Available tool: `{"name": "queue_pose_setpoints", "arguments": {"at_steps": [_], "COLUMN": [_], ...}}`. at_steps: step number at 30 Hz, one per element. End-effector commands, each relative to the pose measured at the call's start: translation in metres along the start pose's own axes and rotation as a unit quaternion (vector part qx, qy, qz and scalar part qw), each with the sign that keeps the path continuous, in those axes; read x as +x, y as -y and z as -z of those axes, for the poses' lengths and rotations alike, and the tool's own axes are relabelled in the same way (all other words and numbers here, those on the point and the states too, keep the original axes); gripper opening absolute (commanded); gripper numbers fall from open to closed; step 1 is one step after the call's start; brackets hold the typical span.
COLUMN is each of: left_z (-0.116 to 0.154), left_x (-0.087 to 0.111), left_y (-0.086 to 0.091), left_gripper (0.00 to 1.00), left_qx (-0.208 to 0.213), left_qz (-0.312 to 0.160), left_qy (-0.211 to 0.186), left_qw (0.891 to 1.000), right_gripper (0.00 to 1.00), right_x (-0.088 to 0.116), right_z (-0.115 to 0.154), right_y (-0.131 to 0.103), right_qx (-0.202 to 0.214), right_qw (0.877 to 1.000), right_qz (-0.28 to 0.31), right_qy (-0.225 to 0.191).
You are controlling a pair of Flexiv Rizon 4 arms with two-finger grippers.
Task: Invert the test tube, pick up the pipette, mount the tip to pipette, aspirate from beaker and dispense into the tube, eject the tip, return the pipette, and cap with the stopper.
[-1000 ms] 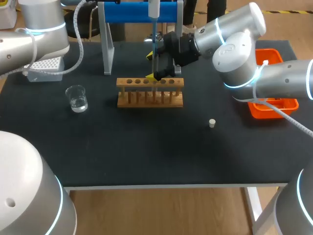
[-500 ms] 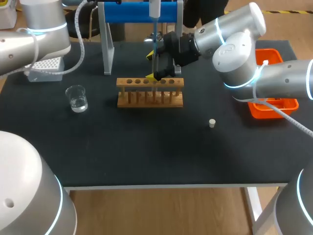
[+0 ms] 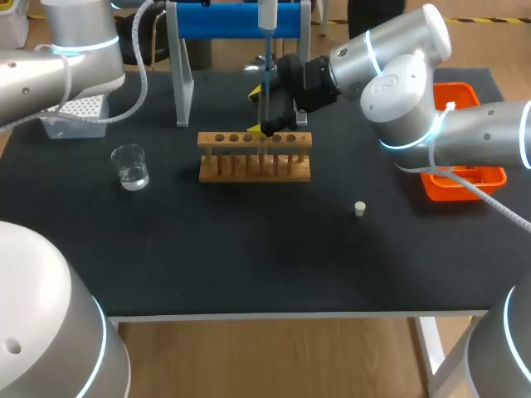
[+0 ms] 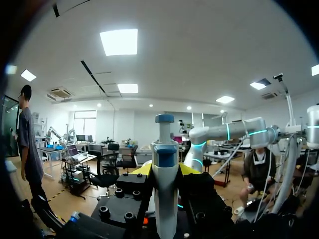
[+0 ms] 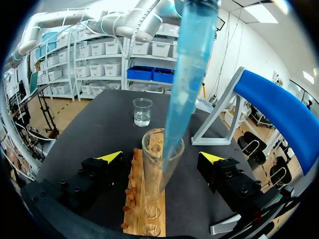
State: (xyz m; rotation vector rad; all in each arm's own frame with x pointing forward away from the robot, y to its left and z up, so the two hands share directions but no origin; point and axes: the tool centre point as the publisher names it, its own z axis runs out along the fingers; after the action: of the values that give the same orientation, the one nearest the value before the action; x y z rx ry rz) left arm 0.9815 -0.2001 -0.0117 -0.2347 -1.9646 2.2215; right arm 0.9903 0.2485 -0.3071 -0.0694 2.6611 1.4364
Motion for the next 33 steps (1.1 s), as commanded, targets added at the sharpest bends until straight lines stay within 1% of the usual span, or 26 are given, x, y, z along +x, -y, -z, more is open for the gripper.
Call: {"name": "queue_pose_setpoints", "arguments": {"at_steps": [1, 5, 14, 24, 33], "left_z": [-0.002, -0.003, -0.004, -0.003, 0.004], "left_x": [-0.003, 0.0, 0.004, 0.004, 0.008], "left_y": [0.0, 0.0, 0.009, -0.001, -0.002], "left_gripper": [0.0, 0.0, 0.0, 0.0, 0.0], "left_qx": [-0.001, -0.001, -0.005, -0.001, -0.002], "left_qz": [0.001, 0.0, -0.007, 0.006, 0.009], "left_qy": [-0.007, -0.009, -0.009, -0.01, -0.001], "left_qw": [1.0, 1.0, 1.0, 1.0, 1.0], "right_gripper": [1.0, 1.0, 1.0, 1.0, 1.0], "right_x": [-0.001, -0.001, -0.001, -0.001, -0.001], "right_z": [0.001, 0.001, 0.001, 0.001, 0.001], "right_y": [0.0, 0.0, 0.0, 0.0, 0.0], "right_qx": [0.001, 0.001, 0.001, 0.001, 0.001], "right_qw": [1.0, 1.0, 1.0, 1.0, 1.0], "right_qz": [0.0, 0.0, 0.0, 0.0, 0.0], "right_qy": [-0.001, -0.001, -0.001, -0.001, -0.001]}}
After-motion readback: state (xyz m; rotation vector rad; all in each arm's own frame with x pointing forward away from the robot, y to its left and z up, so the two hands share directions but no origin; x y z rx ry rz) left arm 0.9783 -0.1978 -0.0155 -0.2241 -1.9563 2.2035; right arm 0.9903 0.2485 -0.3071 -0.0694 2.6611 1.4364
